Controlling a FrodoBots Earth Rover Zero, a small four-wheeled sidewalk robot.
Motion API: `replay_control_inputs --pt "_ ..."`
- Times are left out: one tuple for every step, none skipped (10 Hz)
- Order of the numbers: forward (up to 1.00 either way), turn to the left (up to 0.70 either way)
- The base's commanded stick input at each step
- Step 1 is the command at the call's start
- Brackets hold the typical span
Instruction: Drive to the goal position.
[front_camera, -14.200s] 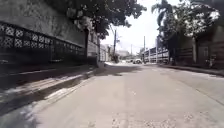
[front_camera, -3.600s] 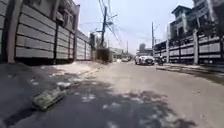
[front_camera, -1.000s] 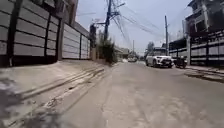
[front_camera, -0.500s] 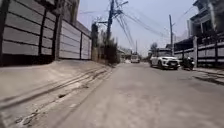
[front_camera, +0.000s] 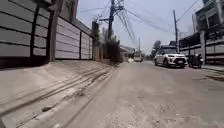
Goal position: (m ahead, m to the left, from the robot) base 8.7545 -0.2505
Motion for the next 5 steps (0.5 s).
replay_control_inputs --pt "1.0 0.01" --pt "1.0 0.01" --pt "1.0 0.01" --pt "1.0 0.01" --pt "1.0 -0.13"
